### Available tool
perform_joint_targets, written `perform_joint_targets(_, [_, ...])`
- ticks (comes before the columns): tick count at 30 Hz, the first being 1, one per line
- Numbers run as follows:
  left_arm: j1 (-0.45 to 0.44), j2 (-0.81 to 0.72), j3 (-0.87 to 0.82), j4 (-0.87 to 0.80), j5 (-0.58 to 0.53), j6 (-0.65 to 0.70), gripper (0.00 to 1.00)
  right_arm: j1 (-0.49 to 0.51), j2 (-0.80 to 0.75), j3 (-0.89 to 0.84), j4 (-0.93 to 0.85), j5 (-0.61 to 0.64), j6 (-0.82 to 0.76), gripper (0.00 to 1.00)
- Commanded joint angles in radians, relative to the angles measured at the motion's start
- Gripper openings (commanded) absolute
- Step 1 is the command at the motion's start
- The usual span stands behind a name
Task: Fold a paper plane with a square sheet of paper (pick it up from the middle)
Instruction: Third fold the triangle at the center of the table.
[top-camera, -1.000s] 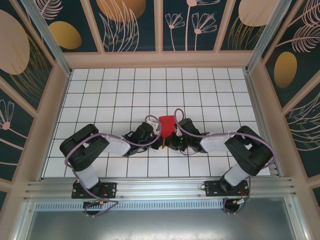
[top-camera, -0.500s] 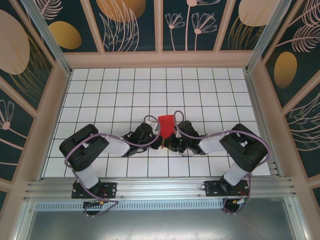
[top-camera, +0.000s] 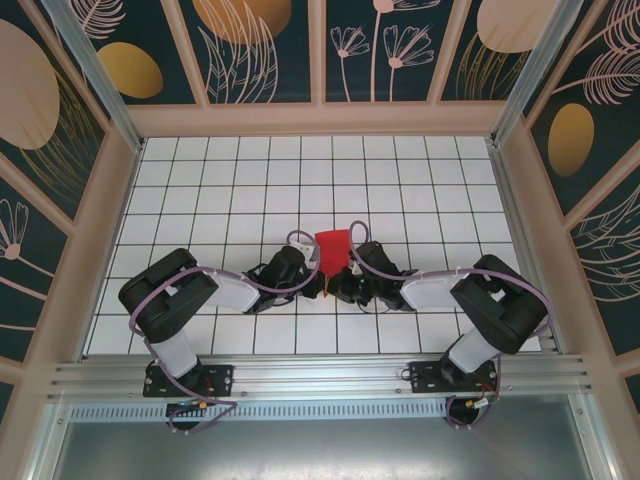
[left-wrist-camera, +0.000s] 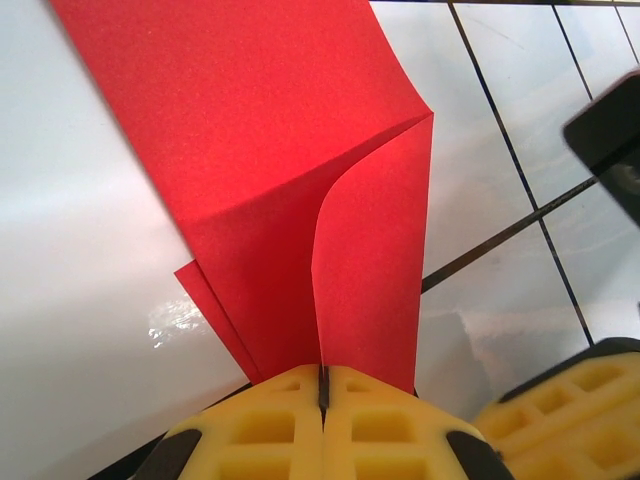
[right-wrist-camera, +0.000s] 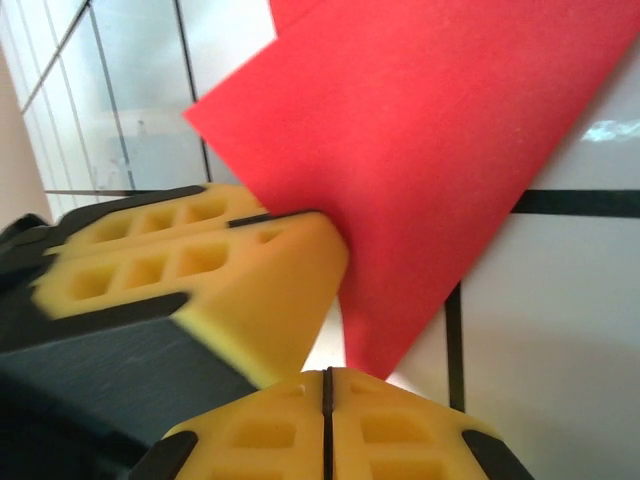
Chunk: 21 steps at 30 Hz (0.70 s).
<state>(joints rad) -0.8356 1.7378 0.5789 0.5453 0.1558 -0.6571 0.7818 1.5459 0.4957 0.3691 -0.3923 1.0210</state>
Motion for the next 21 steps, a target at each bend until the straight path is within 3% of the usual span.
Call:
perform_joint_targets(1, [0.006,0.009,-0.022,-0.053,-0.002,-0.018,0.00,0.008,-0.023,-0.019,0.022,-0.008,0.023,0.11])
perform_joint_targets(16, [0.007,0.003,-0.021,-0.057,-0.002,-0.018,0.00,0.016,0.090,-0.012,0.103,-0.016,0.055,0.10])
perform_joint_targets(21, [0.006,0.000,-0.022,-0.057,-0.003,-0.018,0.00,0.029,0.123,0.031,-0.031,0.039,0.043,0.08])
